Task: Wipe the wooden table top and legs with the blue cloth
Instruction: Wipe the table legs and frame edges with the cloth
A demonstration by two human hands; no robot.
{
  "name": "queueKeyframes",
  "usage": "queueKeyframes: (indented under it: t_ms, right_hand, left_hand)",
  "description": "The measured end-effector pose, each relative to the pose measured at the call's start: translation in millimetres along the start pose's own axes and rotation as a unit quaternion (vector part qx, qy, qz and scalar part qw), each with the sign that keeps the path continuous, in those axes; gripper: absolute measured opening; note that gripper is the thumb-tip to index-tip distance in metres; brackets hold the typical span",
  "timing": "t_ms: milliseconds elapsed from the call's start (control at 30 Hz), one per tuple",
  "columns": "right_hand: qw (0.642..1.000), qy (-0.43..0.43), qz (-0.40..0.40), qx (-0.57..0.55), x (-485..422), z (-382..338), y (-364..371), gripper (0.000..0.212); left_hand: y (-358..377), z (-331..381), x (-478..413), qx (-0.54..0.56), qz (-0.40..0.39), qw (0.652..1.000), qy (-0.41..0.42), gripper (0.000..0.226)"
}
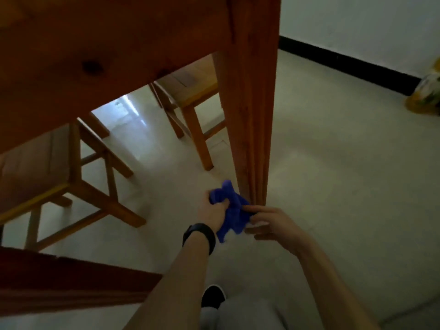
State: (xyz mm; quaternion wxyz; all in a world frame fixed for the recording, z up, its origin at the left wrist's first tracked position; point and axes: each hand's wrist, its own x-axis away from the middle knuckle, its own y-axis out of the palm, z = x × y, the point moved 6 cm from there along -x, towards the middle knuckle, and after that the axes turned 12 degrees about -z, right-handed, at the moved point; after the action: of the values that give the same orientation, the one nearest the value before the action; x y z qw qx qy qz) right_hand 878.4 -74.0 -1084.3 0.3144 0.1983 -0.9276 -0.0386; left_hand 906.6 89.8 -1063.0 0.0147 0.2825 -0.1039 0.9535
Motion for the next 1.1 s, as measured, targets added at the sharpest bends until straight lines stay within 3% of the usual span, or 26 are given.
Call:
queueKeyframes:
  t_ms: [100,167,233,367,467,533,567,633,700,767,833,967,1033,1100]
  right_hand:
    - [0.983,-0.124,0.136,0.026,18,-36,-8,0.027]
    - [0.948,-0.214,0.226,0.067,34,-68,-10,0.045]
    - [0.919,-0.308,0.218,0.112,46,-101,-1,0.053]
    - [0.917,-0.329,0.170,0.149,51,-124,12,0.053]
    - [0.925,-0.306,0.160,0.158,53,-120,15,0.056]
    - [0.928,-0.298,0.156,0.161,54,-119,14,0.057]
    - [0.929,-0.298,0.154,0.157,55,-118,14,0.057]
    - [0.928,-0.308,0.147,0.151,55,-118,14,0.056]
    - [0.926,-0.317,0.141,0.148,54,-117,13,0.054]
    - [0.924,-0.328,0.138,0.144,53,-117,11,0.051]
    - [0.924,-0.328,0.142,0.137,53,-119,8,0.048]
    - [0.934,-0.278,0.163,0.152,57,-134,-8,0.044]
    - [0.936,-0.261,0.159,0.173,59,-144,-17,0.045]
    - [0.936,-0.256,0.146,0.190,60,-151,-20,0.049]
  left_hand:
    - [-21,64,31,0.080,0.134,0.974,0.162,0.030]
    - [-16,107,50,0.124,0.115,0.944,0.285,0.044]
    - [5,124,61,0.055,0.091,0.936,0.335,0.050]
    - [32,95,52,-0.141,0.086,0.949,0.270,0.052]
    - [26,62,25,-0.290,0.018,0.944,0.156,0.055]
    - [20,44,15,-0.292,-0.024,0.953,0.080,0.049]
    - [17,47,17,-0.241,-0.004,0.967,0.085,0.042]
    - [3,74,32,-0.073,0.121,0.976,0.165,0.037]
    - [-2,116,58,0.030,0.206,0.936,0.283,0.041]
    - [12,143,75,-0.004,0.208,0.900,0.384,0.043]
    - [28,135,73,-0.080,0.165,0.910,0.371,0.045]
    - [28,82,43,-0.169,0.065,0.966,0.186,0.055]
    - [20,103,49,-0.122,0.084,0.964,0.219,0.052]
    - [12,147,69,-0.063,0.149,0.935,0.317,0.048]
